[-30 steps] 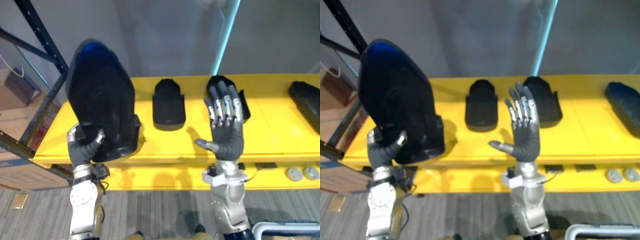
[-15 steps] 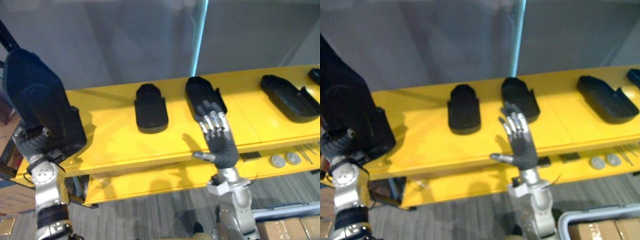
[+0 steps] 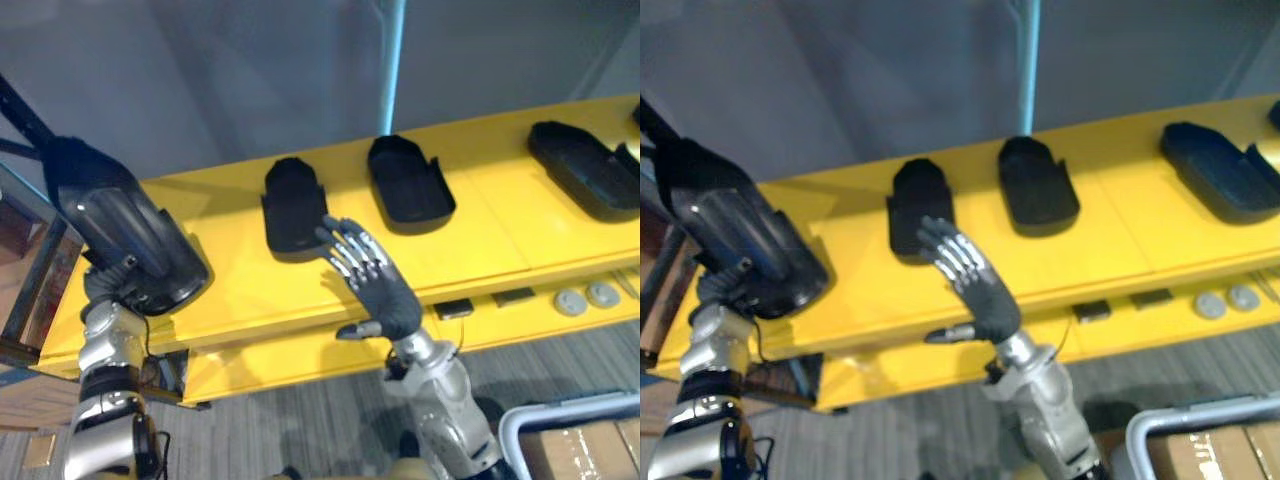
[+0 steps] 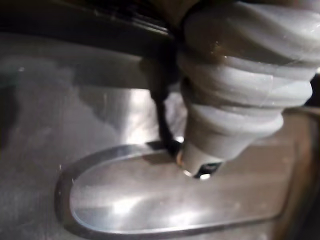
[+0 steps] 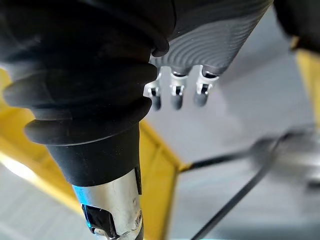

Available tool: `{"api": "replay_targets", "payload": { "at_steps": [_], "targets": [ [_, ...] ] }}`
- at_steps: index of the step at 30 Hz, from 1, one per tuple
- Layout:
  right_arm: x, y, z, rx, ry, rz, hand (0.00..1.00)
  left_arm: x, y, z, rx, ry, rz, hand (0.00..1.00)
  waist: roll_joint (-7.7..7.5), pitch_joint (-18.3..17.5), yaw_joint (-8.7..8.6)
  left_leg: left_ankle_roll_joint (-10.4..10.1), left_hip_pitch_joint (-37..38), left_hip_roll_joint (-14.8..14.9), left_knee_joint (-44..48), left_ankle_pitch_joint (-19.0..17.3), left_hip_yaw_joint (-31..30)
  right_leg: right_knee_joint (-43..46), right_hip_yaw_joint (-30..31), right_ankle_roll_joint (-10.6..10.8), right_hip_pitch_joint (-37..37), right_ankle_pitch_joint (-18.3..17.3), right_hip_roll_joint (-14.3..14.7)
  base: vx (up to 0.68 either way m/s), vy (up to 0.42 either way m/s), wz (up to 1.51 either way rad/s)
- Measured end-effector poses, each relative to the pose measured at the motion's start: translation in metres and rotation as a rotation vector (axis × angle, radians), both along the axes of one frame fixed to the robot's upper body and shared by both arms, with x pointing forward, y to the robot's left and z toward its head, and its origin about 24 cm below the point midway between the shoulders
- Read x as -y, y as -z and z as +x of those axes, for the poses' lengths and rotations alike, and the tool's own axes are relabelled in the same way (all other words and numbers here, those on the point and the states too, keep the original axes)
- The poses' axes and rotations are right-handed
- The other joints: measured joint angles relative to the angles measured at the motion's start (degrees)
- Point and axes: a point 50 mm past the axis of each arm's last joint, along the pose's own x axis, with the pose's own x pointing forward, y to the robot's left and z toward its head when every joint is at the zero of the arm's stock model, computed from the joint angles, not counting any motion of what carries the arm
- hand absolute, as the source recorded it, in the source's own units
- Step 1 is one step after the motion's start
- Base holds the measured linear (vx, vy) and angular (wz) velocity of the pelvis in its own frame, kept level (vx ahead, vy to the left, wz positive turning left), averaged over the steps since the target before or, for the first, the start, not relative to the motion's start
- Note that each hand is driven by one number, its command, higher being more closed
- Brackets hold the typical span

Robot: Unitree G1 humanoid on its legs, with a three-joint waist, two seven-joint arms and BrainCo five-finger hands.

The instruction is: Walk over and take plastic housings, then place them on the shelf

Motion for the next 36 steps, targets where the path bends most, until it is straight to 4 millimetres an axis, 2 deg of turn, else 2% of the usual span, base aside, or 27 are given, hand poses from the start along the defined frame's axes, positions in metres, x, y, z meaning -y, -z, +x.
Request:
{"api": "replay_targets", "payload": {
  "at_steps": [4, 7, 13, 20, 21, 28, 36],
  "targets": [
    [-0.029, -0.017, -0.006, 0.134, -0.165, -0.052, 0.0, 0.02, -0.005, 0.019, -0.011, 0.142, -0.008, 1.0, 0.67, 1.32, 0.17, 0.18, -1.94, -0.11, 1.13, 0.14, -2.29, 0.82, -0.77, -0.05, -0.99, 0.1, -0.33, -0.08, -0.021, 0.13],
    [-0.032, -0.025, -0.002, 0.183, -0.163, -0.084, 0.0, 0.027, -0.017, 0.03, 0.002, 0.205, 0.009, 1.0, 0.89, 3.9, 0.39, 0.26, -3.06, -0.5, 1.76, 0.19, -4.17, 2.41, -1.58, -0.07, -1.9, -0.15, -0.87, -0.1, 0.005, 0.17],
    [-0.034, -0.022, 0.001, 0.148, -0.159, -0.11, 0.0, 0.004, -0.027, 0.026, -0.049, 0.137, 0.051, 1.0, 0.88, 5.85, 0.47, 0.55, -4.16, -0.68, 1.83, 0.44, -4.3, 4.37, -1.32, -0.13, -3.88, -0.55, -1.21, -0.03, 0.0, 0.01],
    [-0.036, -0.014, -0.002, 0.117, -0.151, -0.142, 0.0, -0.006, -0.029, 0.024, -0.112, 0.041, 0.087, 1.0, 0.94, 6.86, 0.27, 0.56, -3.9, -0.61, 1.89, 0.45, -4.28, 6.38, -1.01, -0.11, -4.59, -1.77, -1.32, 0.0, -0.001, -0.01],
    [-0.036, -0.015, -0.002, 0.115, -0.144, -0.14, 0.0, -0.009, -0.034, 0.025, -0.105, 0.031, 0.097, 0.0, 0.9, 7.73, 0.25, 0.55, -3.92, -0.6, 1.91, 0.46, -4.16, 7.23, -0.74, -0.1, -5.11, -2.07, -1.37, -0.05, -0.003, -0.06],
    [-0.038, -0.018, -0.005, 0.101, -0.128, -0.123, 0.0, -0.019, -0.059, 0.031, -0.067, -0.032, 0.114, 0.0, 0.6, 10.89, 0.02, 0.86, -4.92, -0.91, 2.02, 0.78, -3.47, 9.03, 0.28, -0.14, -7.46, -2.18, -1.83, -0.02, 0.004, -0.05],
    [-0.036, -0.026, -0.007, 0.117, -0.109, -0.095, 0.0, -0.023, -0.072, 0.033, -0.041, -0.063, 0.128, 0.0, 0.14, 12.96, -0.2, 0.85, -5.68, -0.91, 2.66, 0.76, -3.06, 10.75, 1.29, -0.17, -9.16, -2.67, -1.96, -0.01, 0.002, -0.02]
  ]
}}
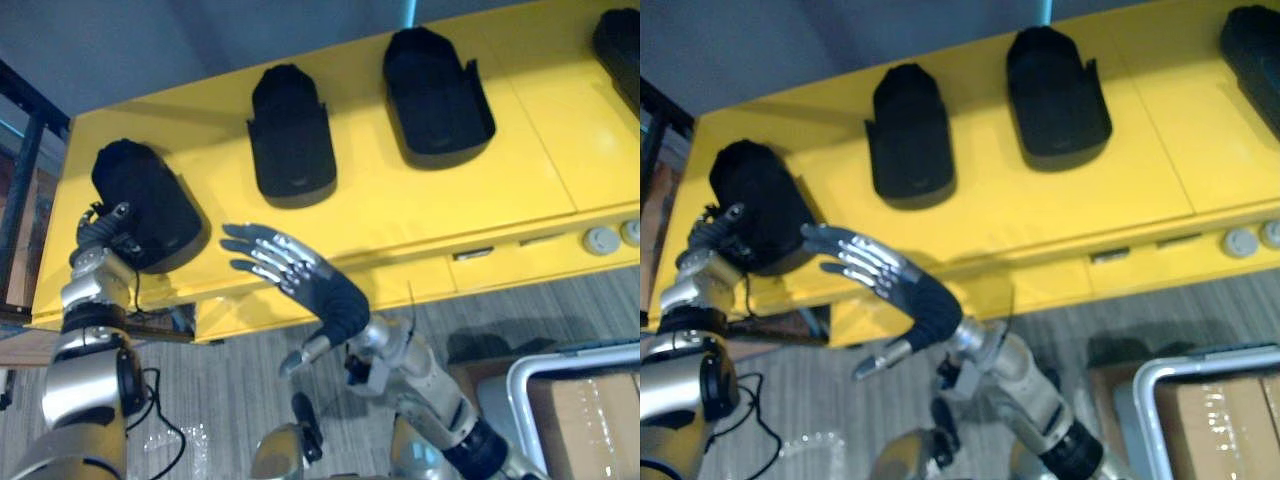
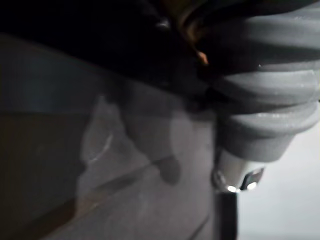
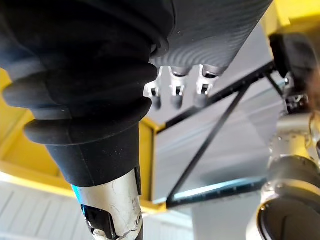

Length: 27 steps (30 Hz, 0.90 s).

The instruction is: Walk over and take plastic housings, then place them on the shelf

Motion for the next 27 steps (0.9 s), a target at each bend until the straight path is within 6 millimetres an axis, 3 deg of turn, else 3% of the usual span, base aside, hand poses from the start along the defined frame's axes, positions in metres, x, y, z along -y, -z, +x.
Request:
{"api": "replay_targets", "payload": {
  "at_steps": [12, 19, 23, 27],
  "targets": [
    [0.01, -0.004, 0.002, 0.011, 0.04, 0.026, 0.0, -0.003, 0.0, -0.001, -0.001, -0.064, 0.015, 0.0, -0.46, 0.34, -1.27, -0.01, 0.93, 0.01, -0.06, 0.0, 1.64, 0.58, 1.59, 0.17, -0.45, 0.14, 0.04, -0.01, 0.004, -0.06],
    [0.017, 0.008, -0.004, -0.038, 0.062, 0.044, 0.0, -0.012, -0.019, -0.003, 0.017, -0.197, 0.137, 0.0, -0.72, 0.04, -1.63, -0.07, 3.72, 0.17, -1.65, 0.0, 2.01, -3.75, 1.45, 0.48, 3.65, 1.5, 0.76, 0.01, 0.002, -0.03],
    [0.018, 0.011, -0.005, -0.043, 0.069, 0.053, 0.0, -0.037, -0.04, -0.018, 0.026, -0.299, 0.249, 0.0, -2.22, -1.51, -1.49, -0.12, 4.45, 0.42, -2.42, 0.04, 2.44, -8.74, 0.97, 0.33, 6.29, 3.69, 1.44, 0.03, -0.02, -0.03],
    [0.015, 0.024, -0.005, -0.094, 0.072, 0.029, 0.0, -0.041, -0.036, -0.023, -0.011, -0.32, 0.303, 0.0, -3.12, -6.43, -1.16, -0.21, 5.08, 0.49, -3.11, 0.09, 1.39, -10.79, -0.02, 0.39, 8.33, 3.95, 1.69, 0.06, -0.025, 0.11]
  ]
}}
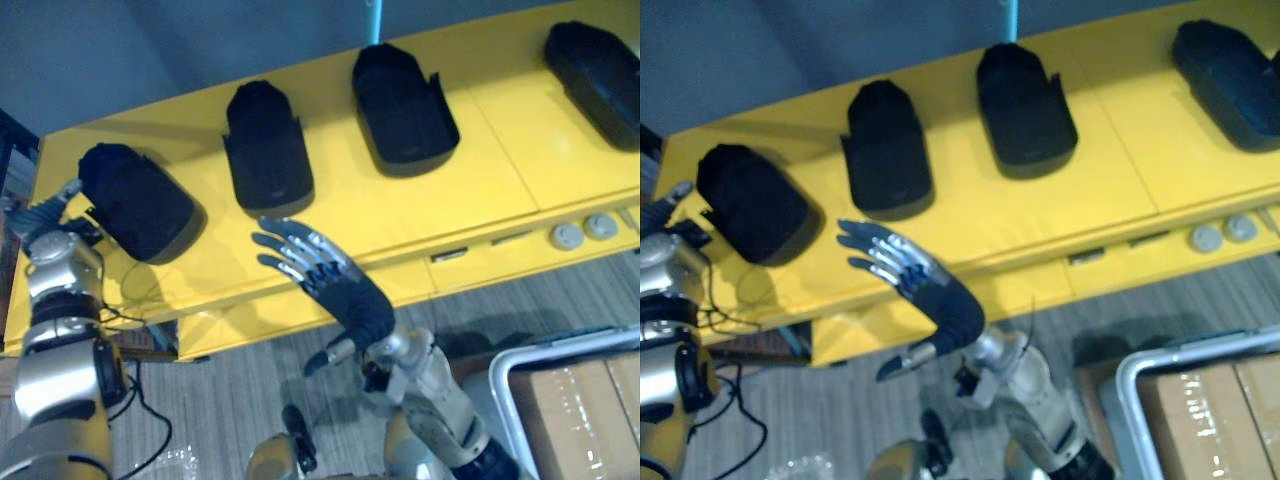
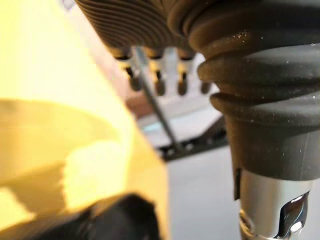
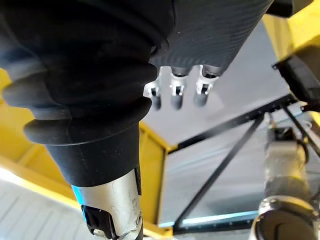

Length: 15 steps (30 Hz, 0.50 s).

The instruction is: Walk over and take plastic housings, then place them on the shelf

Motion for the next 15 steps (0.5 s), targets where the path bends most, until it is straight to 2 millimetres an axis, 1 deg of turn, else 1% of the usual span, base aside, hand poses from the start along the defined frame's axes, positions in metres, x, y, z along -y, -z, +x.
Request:
{"api": "replay_targets", "payload": {
  "at_steps": [1, 5, 7, 8, 9, 10, 11, 12, 13, 14, 15],
  "targets": [
    [-0.002, 0.002, 0.0, -0.012, 0.005, -0.007, 0.0, -0.001, 0.001, -0.001, -0.008, -0.008, 0.012, 0.0, -0.22, -1.29, 0.16, 0.0, 0.14, 0.08, -0.08, 0.0, -0.03, 0.0, 0.0, 0.0, 0.09, 0.0, 0.09, 0.03, -0.019, 0.02],
    [-0.002, 0.007, 0.001, -0.042, 0.04, -0.002, 0.0, -0.001, -0.001, -0.003, 0.007, -0.019, 0.057, 0.0, -0.88, -3.0, 0.36, -0.01, 1.96, 0.09, -0.79, -0.01, -0.27, -0.03, -0.39, -0.01, 1.8, -0.01, 0.16, -0.02, -0.003, 0.03],
    [-0.002, 0.011, 0.002, -0.072, 0.063, -0.006, 0.0, -0.001, -0.008, -0.002, 0.069, -0.006, 0.094, 0.0, -1.65, -4.45, 0.53, -0.12, 1.83, 0.31, -0.96, -0.08, -0.58, -0.05, -1.25, -0.13, 1.87, -0.09, 0.11, -0.07, -0.028, 0.08],
    [-0.002, 0.011, 0.003, -0.074, 0.066, -0.007, 0.0, 0.0, -0.01, -0.003, 0.088, 0.004, 0.108, 0.0, -1.83, -4.63, 0.64, -0.15, 1.83, 0.33, -0.97, -0.08, -0.61, -0.05, -1.27, -0.14, 1.89, -0.09, 0.12, -0.09, -0.033, 0.03],
    [-0.001, 0.013, 0.003, -0.069, 0.079, -0.022, 0.0, 0.002, -0.013, -0.005, 0.12, 0.033, 0.157, 0.0, -2.11, -5.16, 0.79, -0.4, 1.84, 0.33, -1.2, 0.07, -0.78, -0.05, -1.39, -0.18, 1.9, -0.13, 0.12, -0.1, -0.033, 0.08],
    [0.001, 0.015, 0.004, -0.072, 0.106, -0.037, 0.0, 0.01, -0.011, -0.009, 0.157, 0.075, 0.207, 0.0, -2.13, -6.15, 0.84, -0.89, 1.85, 0.19, -1.99, 0.48, -1.37, -0.03, -2.07, -0.25, 1.94, -0.18, 0.16, -0.09, -0.03, 0.12],
    [0.002, 0.017, 0.005, -0.077, 0.12, -0.04, 0.0, 0.014, -0.01, -0.01, 0.172, 0.094, 0.223, 0.0, -2.12, -6.52, 0.89, -0.9, 1.85, 0.1, -2.27, 0.67, -1.6, -0.03, -2.53, -0.33, 2.0, -0.22, 0.15, -0.06, -0.025, 0.23],
    [0.008, 0.024, 0.008, -0.104, 0.185, -0.048, 0.0, 0.033, 0.0, -0.015, 0.22, 0.172, 0.263, 0.0, -1.96, -8.36, 1.85, -1.07, 2.13, -0.07, -3.68, 1.54, -2.0, -0.03, -3.16, -0.4, 2.06, -0.29, 0.3, -0.02, -0.024, 0.18],
    [0.014, 0.029, 0.014, -0.113, 0.251, -0.065, 0.0, 0.048, 0.012, -0.025, 0.248, 0.224, 0.282, 0.0, -1.86, -9.46, 2.72, -1.21, 3.0, -0.13, -5.23, 2.39, -2.18, -0.02, -3.55, -0.49, 2.39, -0.36, 0.48, -0.01, -0.025, 0.2],
    [0.019, 0.03, 0.018, -0.115, 0.288, -0.071, 0.0, 0.058, 0.02, -0.029, 0.261, 0.249, 0.277, 0.0, -1.81, -9.61, 3.14, -1.27, 3.62, -0.15, -5.97, 2.82, -2.54, -0.02, -4.15, -0.57, 3.0, -0.44, 0.52, -0.03, -0.029, 0.33],
    [0.031, 0.033, 0.026, -0.116, 0.368, -0.068, 0.0, 0.078, 0.034, -0.041, 0.286, 0.292, 0.264, 0.0, -1.78, -9.79, 3.46, -1.4, 4.21, -0.25, -7.35, 3.53, -3.58, -0.02, -5.92, -0.81, 4.23, -0.85, 0.54, -0.04, -0.02, 0.45]
  ]
}}
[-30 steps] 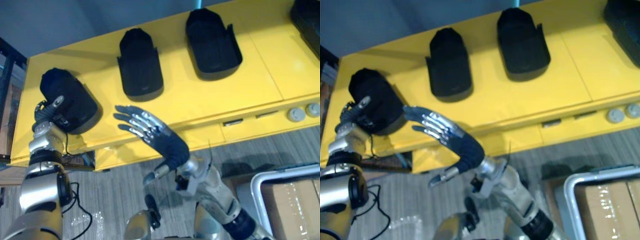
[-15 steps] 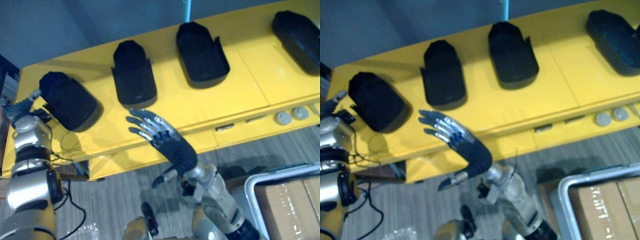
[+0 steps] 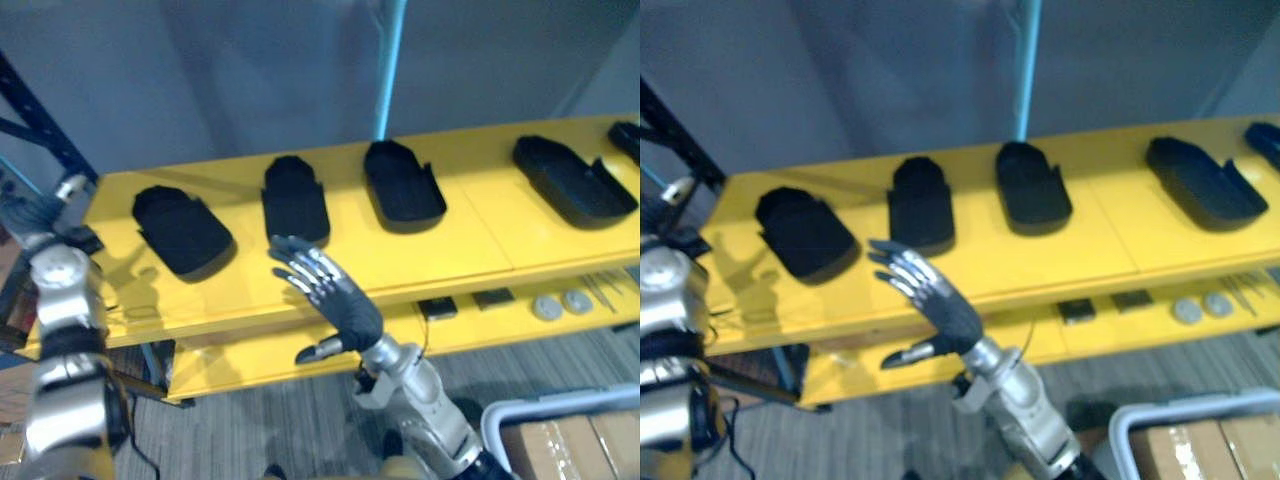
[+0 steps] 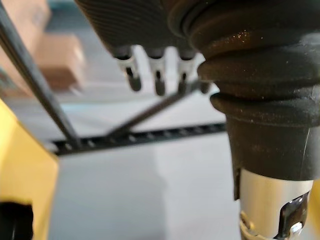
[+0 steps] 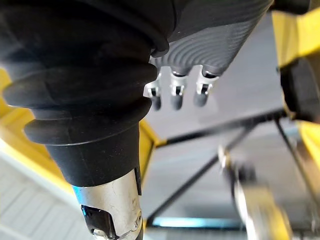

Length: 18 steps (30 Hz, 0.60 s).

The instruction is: Walk over and take plastic housings, then place them on the shelf

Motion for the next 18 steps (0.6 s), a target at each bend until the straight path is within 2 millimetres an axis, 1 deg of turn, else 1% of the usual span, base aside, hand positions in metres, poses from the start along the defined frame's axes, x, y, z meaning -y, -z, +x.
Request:
{"api": "replay_targets", "payload": {
  "at_steps": [2, 3, 6, 7, 8, 10, 11, 13, 14, 16, 17, 18],
  "targets": [
    [0.017, 0.005, 0.012, -0.012, 0.099, 0.006, 0.0, 0.029, 0.023, -0.026, -0.001, 0.04, -0.006, 0.0, -0.16, -0.85, 1.39, -0.15, 0.55, -0.14, -1.63, 1.09, -1.69, 0.0, -1.94, 0.11, 0.83, -0.52, 0.0, -0.03, -0.017, 0.54],
    [0.026, 0.007, 0.02, -0.02, 0.151, 0.007, 0.0, 0.046, 0.037, -0.043, -0.027, 0.065, -0.015, 0.0, -0.25, -0.9, 2.59, -0.22, 0.5, -0.12, -1.65, 1.34, -3.02, -0.01, -3.38, 0.14, 1.7, -0.8, -0.01, -0.02, -0.013, 0.53],
    [0.038, 0.005, 0.039, -0.02, 0.202, 0.003, 0.0, 0.074, 0.064, -0.078, -0.115, 0.119, -0.054, 0.0, -0.38, -1.61, 5.32, -0.46, -0.15, -0.08, -1.9, 2.04, -6.41, -0.02, -7.25, -0.08, 3.58, -2.05, 0.0, -0.04, -0.021, 0.61],
    [0.04, 0.003, 0.044, -0.017, 0.208, 0.006, 0.0, 0.079, 0.069, -0.085, -0.135, 0.143, -0.067, 0.0, -0.41, -2.15, 6.14, -0.53, -0.72, -0.11, -1.91, 2.33, -7.63, -0.02, -8.33, -0.11, 3.65, -2.24, 0.03, -0.04, -0.025, 0.73],
    [0.038, 0.0, 0.051, -0.015, 0.203, 0.002, 0.0, 0.084, 0.075, -0.091, -0.162, 0.166, -0.08, 0.0, -0.38, -2.86, 7.19, -0.57, -1.52, -0.12, -1.91, 2.69, -8.9, -0.02, -9.84, -0.07, 3.81, -2.44, 0.07, -0.02, -0.02, 0.54],
    [0.034, -0.004, 0.06, -0.021, 0.175, -0.016, 0.0, 0.089, 0.083, -0.097, -0.199, 0.194, -0.086, 0.0, -0.35, -2.96, 8.68, -0.62, -2.11, -0.12, -1.91, 3.21, -10.12, -0.02, -11.48, -0.06, 4.41, -2.5, 0.1, -0.01, -0.014, 0.45],
    [0.033, -0.004, 0.062, -0.032, 0.161, -0.017, 0.0, 0.09, 0.085, -0.099, -0.208, 0.199, -0.093, 0.0, -0.43, -3.0, 9.03, -0.52, -2.37, -0.2, -1.91, 3.45, -10.82, -0.02, -12.2, -0.05, 4.64, -2.54, 0.07, -0.02, -0.007, 0.49],
    [0.027, -0.001, 0.072, -0.069, 0.148, -0.051, 0.0, 0.092, 0.092, -0.107, -0.245, 0.215, -0.092, 0.0, -1.03, -2.87, 9.81, -0.46, -2.79, -0.39, -1.91, 3.86, -12.24, -0.02, -13.8, 0.04, 5.27, -2.69, 0.0, -0.02, 0.001, 0.39],
    [0.027, 0.002, 0.077, -0.093, 0.161, -0.061, 0.0, 0.092, 0.097, -0.11, -0.273, 0.213, -0.077, 0.0, -1.31, -2.92, 10.11, -0.49, -2.97, -0.48, -1.92, 3.92, -12.66, -0.02, -14.31, 0.09, 5.48, -2.75, -0.08, -0.01, 0.011, 0.24],
    [0.031, 0.01, 0.09, -0.134, 0.255, -0.131, 0.0, 0.091, 0.11, -0.116, -0.332, 0.222, -0.077, 0.0, -2.01, -3.07, 11.23, -0.35, -3.86, -0.83, -1.92, 4.21, -13.89, -0.02, -15.56, 0.12, 5.46, -2.77, -0.25, -0.01, 0.012, 0.28],
    [0.032, 0.011, 0.093, -0.14, 0.277, -0.149, 0.0, 0.091, 0.114, -0.117, -0.346, 0.227, -0.079, 0.0, -2.19, -2.85, 11.46, -0.37, -4.09, -0.9, -1.92, 4.3, -14.18, -0.02, -15.91, 0.15, 5.5, -2.79, -0.27, -0.02, 0.009, 0.23],
    [0.034, 0.012, 0.098, -0.15, 0.315, -0.18, 0.0, 0.092, 0.121, -0.119, -0.373, 0.237, -0.086, 0.0, -2.5, -2.65, 12.29, -0.41, -4.54, -0.88, -1.92, 4.43, -14.3, -0.02, -16.01, 0.17, 5.19, -2.77, -0.23, -0.01, 0.007, 0.13]
  ]
}}
